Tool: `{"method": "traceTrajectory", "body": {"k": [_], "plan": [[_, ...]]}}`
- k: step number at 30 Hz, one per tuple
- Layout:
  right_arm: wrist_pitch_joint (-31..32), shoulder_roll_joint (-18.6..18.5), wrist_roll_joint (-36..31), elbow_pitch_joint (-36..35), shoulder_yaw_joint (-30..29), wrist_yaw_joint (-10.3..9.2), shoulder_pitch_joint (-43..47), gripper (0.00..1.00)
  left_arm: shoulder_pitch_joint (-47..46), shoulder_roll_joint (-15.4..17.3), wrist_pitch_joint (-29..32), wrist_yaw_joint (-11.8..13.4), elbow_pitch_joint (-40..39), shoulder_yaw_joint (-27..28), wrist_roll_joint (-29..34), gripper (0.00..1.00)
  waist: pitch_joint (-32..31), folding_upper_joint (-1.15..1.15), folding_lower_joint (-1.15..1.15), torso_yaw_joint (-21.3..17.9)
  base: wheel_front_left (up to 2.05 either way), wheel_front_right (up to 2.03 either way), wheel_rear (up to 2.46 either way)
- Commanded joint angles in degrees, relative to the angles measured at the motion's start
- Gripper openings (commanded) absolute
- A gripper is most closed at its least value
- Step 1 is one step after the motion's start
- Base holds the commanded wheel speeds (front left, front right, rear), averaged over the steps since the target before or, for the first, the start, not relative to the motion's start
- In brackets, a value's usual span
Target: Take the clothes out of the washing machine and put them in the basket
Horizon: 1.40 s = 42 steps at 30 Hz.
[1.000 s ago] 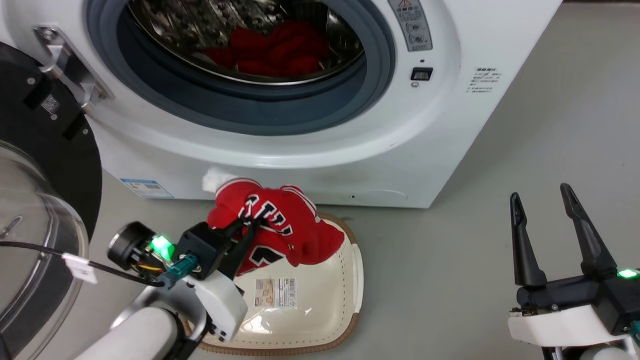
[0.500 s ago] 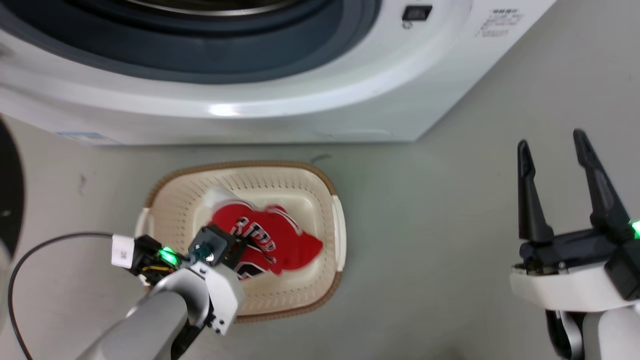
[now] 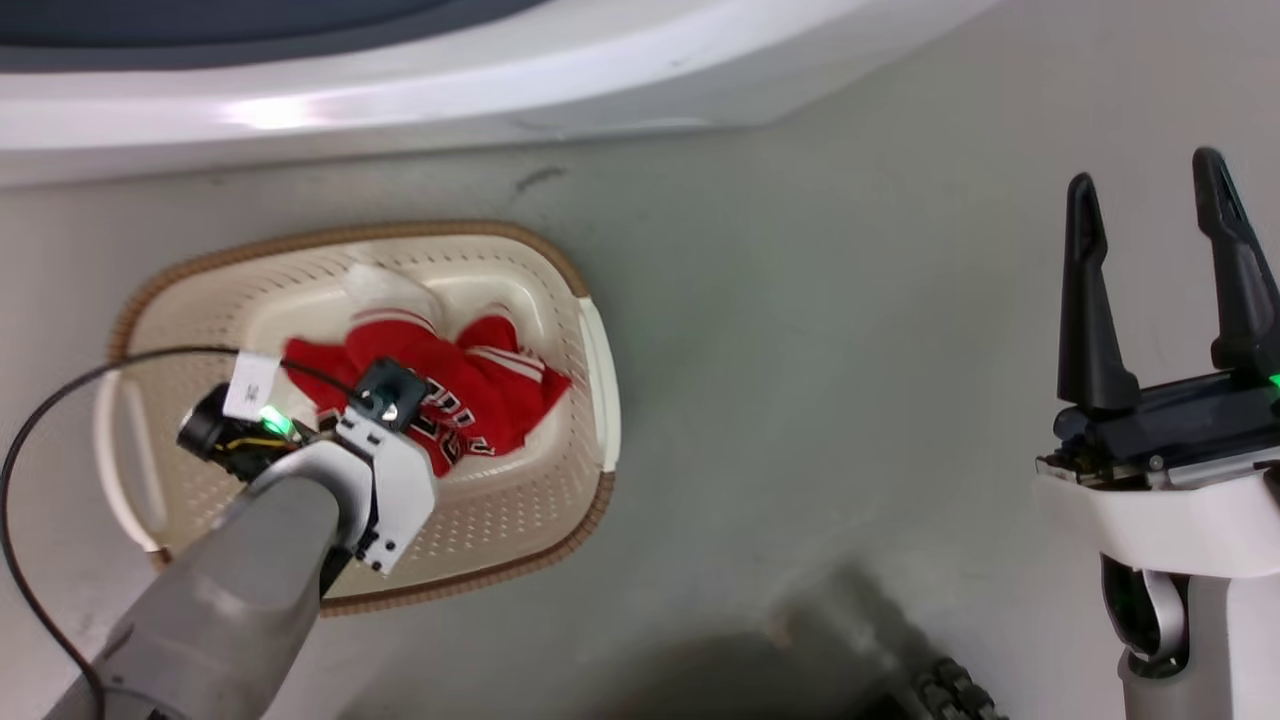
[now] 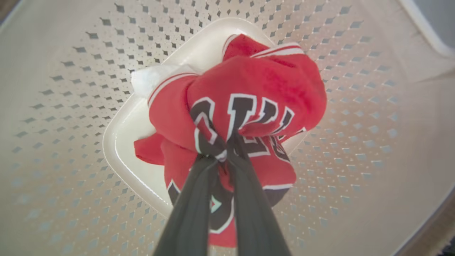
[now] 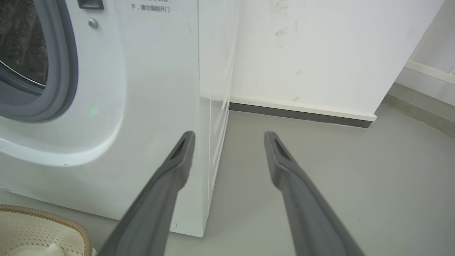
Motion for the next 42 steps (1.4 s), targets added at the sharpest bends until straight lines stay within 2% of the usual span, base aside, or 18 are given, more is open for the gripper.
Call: {"method": "traceTrajectory", "body": {"k": [1,5,12,13,14,15,18,22,27,31,37,42], "plan": [[-0.1,0.1,0.3,-0.3,0.2,-0.04,-1.1,1.00,-1.4,-0.8,0.5,-0.3,1.6,-0.5,0.4,0.00,3.6,0.00,-0.01,-2.1,0.00,0.00,0.00],[-0.1,0.1,1.2,-0.5,0.6,-0.04,-2.6,1.00,-5.4,-2.1,1.7,-1.0,8.7,-1.9,1.3,0.00,6.5,0.00,-0.01,-3.1,0.00,0.00,0.00],[-0.1,0.1,2.2,-0.1,1.0,-0.04,-3.5,1.00,-7.6,-3.8,1.4,-1.2,14.0,-2.1,0.6,0.00,7.6,0.00,-0.01,-4.0,0.00,0.00,0.00],[-0.1,0.1,2.3,0.0,1.1,-0.04,-3.5,1.00,-7.2,-3.9,1.7,-1.3,14.4,-2.1,0.3,0.14,7.3,0.00,-0.01,-4.2,0.00,0.00,0.00],[-0.1,0.1,2.2,0.1,1.1,-0.04,-3.5,1.00,-7.0,-4.0,1.5,-1.3,14.8,-2.2,0.2,0.97,7.0,0.00,-0.01,-4.2,0.00,0.00,0.00],[-0.1,0.1,2.2,0.3,1.1,-0.04,-3.4,1.00,-6.7,-4.1,1.1,-1.4,15.0,-2.3,0.0,1.00,6.5,0.00,-0.01,-4.2,0.00,0.00,0.00],[-0.1,0.1,2.1,0.6,0.7,-0.04,-2.6,1.00,-5.7,-5.0,0.4,-1.6,15.5,-2.8,-0.1,1.00,4.4,0.00,-0.01,-3.6,0.00,0.00,0.00],[-0.1,0.1,1.2,1.2,0.6,-0.04,-1.0,1.00,-4.5,-6.7,-3.5,-1.6,15.6,-2.2,-1.2,1.00,0.3,0.00,-0.01,-2.1,0.00,0.00,0.00],[-0.1,0.1,-0.1,2.3,0.3,-0.04,1.6,1.00,-1.7,-8.8,-8.6,-0.7,15.2,-0.7,-3.1,1.00,-6.5,0.00,-0.01,0.1,0.00,0.00,0.00],[-0.1,0.0,-1.2,3.3,-0.4,-0.04,4.4,1.00,1.2,-10.5,-10.2,0.8,12.3,1.6,-5.1,1.00,-11.7,0.00,-0.01,2.3,0.00,0.00,0.00],[-0.1,0.0,-1.7,4.0,-1.3,-0.04,7.4,1.00,7.8,-8.5,-10.2,5.0,-2.3,8.8,-5.1,1.00,-17.6,0.00,-0.01,4.4,0.00,0.00,0.00],[-0.1,0.0,-2.0,4.5,-2.0,-0.04,9.5,1.00,14.1,-6.5,-10.2,7.9,-15.8,15.7,-2.0,1.00,-21.4,0.00,-0.01,5.6,0.00,0.00,0.00]]}}
